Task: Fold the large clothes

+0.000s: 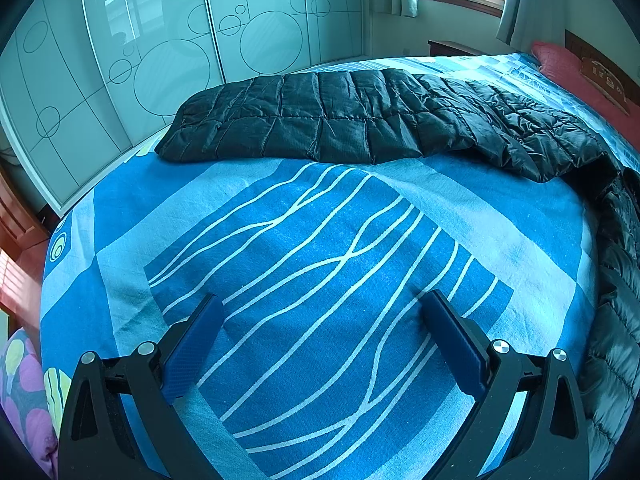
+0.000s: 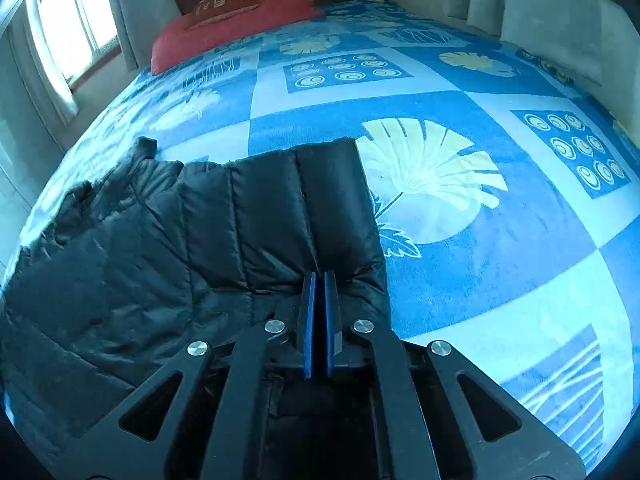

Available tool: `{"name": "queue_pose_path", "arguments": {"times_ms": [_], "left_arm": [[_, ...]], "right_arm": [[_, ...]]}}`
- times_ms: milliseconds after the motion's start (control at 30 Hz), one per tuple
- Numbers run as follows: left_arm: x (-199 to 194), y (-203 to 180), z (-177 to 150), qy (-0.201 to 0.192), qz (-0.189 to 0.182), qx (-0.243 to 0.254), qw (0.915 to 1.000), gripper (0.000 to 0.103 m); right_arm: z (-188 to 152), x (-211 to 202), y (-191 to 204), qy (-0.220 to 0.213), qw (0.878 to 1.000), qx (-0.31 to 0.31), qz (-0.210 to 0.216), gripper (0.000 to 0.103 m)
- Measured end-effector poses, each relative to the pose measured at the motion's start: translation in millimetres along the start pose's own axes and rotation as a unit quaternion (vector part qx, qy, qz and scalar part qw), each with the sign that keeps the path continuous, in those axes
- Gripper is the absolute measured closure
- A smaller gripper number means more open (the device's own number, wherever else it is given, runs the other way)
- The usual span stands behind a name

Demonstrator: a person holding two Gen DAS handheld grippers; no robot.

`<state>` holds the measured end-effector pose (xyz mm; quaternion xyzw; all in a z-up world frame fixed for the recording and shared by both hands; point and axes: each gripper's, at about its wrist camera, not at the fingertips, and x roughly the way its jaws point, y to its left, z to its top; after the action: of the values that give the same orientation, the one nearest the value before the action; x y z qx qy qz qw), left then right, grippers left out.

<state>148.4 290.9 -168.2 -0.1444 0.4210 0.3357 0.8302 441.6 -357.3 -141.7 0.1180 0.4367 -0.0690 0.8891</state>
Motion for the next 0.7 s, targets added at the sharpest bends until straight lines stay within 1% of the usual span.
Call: {"name": "queue_pose_path", "arguments": {"times_ms": [33,100,167,200,233,300,367,467,500,533,567,600,633,667,700], "left_arm": [[0,0,0,0.000,0.000,0.000,1.0000,0.004],[0,0,0,0.000,0.001,0.000,1.0000,0.004],[0,0,0,0.000,0.001,0.001,1.0000,0.004],[0,0,0,0.000,0.000,0.000,1.0000,0.004],[0,1,0,0.000,0.000,-0.001,1.0000,0.004],[0,0,0,0.000,0.001,0.000,1.0000,0.004],[0,0,0,0.000,0.001,0.001,1.0000,0.004],[0,0,0,0.000,0.000,0.000,1.0000,0.004],[0,0,0,0.000,0.000,0.000,1.0000,0.004],[-1,-1,-1,-0.001,0.000,0.000,1.0000,0.004],[0,0,0,-0.001,0.000,0.000,1.0000,0.004],[0,-1,-1,-0.001,0.000,0.000,1.0000,0.004],[0,0,-1,-0.001,0.000,0.000,1.0000,0.004],[0,0,-1,-0.001,0.000,0.000,1.0000,0.004],[0,0,-1,-0.001,0.000,-0.001,1.0000,0.004]], "right_arm": [[4,-5,2,-0.006,1.000,0.002,0.003,0.099],[12,-17,7,-0.033,0.999,-0.002,0.003,0.098],[20,-17,15,-0.048,0.999,-0.013,-0.006,0.091],[24,-10,17,-0.047,0.999,-0.015,-0.002,0.082],[27,-2,17,-0.042,0.999,-0.015,-0.003,0.078],[23,23,17,-0.010,1.000,-0.018,-0.018,0.078],[17,31,17,-0.012,0.999,-0.025,-0.022,0.077],[17,20,20,-0.016,0.999,-0.021,-0.027,0.077],[16,12,23,-0.021,0.999,-0.018,-0.025,0.075],[11,-2,26,-0.035,0.999,-0.013,-0.015,0.073],[6,-13,30,-0.045,0.999,-0.013,-0.004,0.068],[-1,-25,35,-0.052,0.999,-0.015,0.006,0.059],[-10,-37,42,-0.059,0.998,-0.022,0.013,0.054],[-22,-48,48,-0.066,0.997,-0.028,0.019,0.047],[-32,-54,54,-0.067,0.997,-0.035,0.025,0.043]]}}
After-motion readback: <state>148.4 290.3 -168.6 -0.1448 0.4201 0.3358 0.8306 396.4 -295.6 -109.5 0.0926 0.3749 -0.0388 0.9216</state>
